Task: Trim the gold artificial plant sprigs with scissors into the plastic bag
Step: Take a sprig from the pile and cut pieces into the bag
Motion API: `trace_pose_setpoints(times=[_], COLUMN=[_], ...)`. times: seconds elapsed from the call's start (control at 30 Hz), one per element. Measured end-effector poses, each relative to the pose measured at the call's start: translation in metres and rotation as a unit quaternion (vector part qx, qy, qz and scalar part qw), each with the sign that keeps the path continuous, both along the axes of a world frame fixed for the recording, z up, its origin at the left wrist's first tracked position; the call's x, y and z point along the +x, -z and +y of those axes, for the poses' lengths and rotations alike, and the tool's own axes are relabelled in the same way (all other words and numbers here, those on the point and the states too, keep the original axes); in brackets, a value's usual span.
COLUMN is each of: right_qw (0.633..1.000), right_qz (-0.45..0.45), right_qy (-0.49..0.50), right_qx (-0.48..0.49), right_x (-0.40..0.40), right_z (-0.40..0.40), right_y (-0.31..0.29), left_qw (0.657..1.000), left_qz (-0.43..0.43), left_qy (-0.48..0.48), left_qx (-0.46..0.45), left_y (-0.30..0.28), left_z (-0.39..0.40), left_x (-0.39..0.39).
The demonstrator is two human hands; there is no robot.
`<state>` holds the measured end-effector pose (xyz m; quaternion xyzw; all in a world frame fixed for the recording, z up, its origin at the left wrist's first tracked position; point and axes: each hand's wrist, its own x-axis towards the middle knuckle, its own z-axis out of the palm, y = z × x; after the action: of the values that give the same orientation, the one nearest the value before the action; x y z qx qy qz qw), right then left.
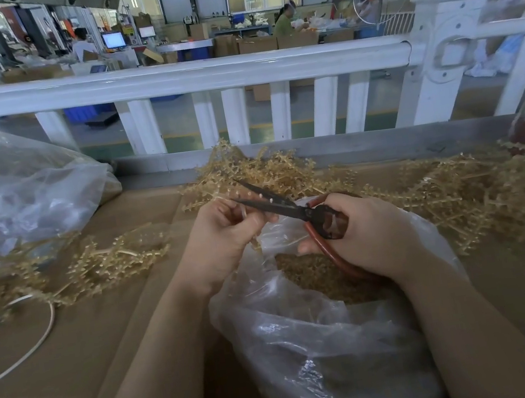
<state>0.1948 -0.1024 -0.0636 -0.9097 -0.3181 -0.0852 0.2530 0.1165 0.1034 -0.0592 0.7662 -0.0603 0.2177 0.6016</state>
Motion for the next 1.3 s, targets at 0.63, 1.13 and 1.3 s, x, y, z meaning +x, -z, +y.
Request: trace_pose_setpoints(times=[0.63, 1.13, 1.3], right_qw=[0.999, 0.999, 1.000], right_qz=[0.021, 0.034, 0.024], right_qy=[-0.015, 0.010, 0.007], right_qx=[-0.039, -0.007, 0.017], right_x=[-0.0003, -0.0004, -0.0013], right_z=[0.0004, -0.0014, -0.0008], right_y=[-0.0042, -0.0027, -0.0018], left_qw=[0.998, 0.996, 0.993], left_qz=[0.039, 0.022, 0.009], left_qy=[0.028, 0.029, -0.011], left_qx=[0.038, -0.084, -0.116], left_y=[0.0019, 0.0013, -0.0001], left_z=[0.0004, -0.0009, 0.0001], left_x=[-0.0007, 0.0021, 0.0007])
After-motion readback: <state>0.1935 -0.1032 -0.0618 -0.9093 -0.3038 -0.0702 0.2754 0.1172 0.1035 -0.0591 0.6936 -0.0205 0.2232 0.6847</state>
